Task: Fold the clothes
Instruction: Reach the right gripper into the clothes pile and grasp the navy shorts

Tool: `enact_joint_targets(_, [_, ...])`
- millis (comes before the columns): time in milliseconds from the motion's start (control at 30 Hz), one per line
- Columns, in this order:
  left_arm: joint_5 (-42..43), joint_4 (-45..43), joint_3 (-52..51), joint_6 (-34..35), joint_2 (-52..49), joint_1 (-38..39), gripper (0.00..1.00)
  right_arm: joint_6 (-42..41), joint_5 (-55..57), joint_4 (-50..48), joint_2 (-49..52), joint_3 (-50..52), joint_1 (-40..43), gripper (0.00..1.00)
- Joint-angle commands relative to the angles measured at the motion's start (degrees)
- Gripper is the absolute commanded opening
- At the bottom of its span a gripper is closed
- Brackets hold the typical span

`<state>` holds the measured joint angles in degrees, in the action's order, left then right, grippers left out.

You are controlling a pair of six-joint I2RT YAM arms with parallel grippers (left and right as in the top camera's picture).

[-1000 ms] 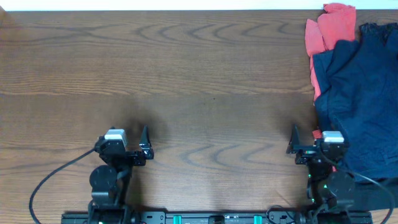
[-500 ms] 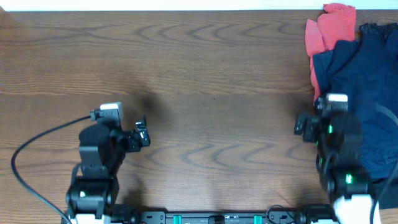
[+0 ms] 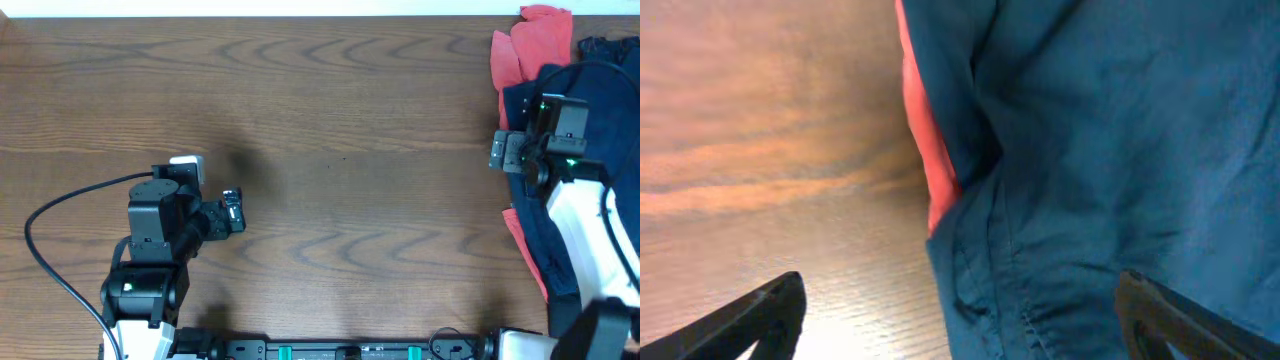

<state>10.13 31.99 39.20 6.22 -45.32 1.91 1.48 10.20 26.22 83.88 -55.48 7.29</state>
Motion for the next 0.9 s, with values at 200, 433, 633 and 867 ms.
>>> enact_joint_targets(200, [1.0,0.1,1.6,0.5,0.0,-0.3,0.98,-0.3,10.1,-4.9,11.8,-0.9,3.6,0.76])
enact_joint_targets(433, [1.0,0.1,1.6,0.5,0.0,-0.3,0.98,-0.8,10.2,-11.1,16.3,-0.9,4.1,0.65])
enact_joint_targets(633, [1.0,0.1,1.6,0.5,0.0,-0.3,0.98,-1.4,10.2,-12.4,18.8,-0.9,4.3,0.52])
enact_joint_targets(867, [1.0,0.1,1.6,0.5,0.0,-0.3,0.98,-1.7,13.6,-12.3,18.4,-0.9,4.9,0.05])
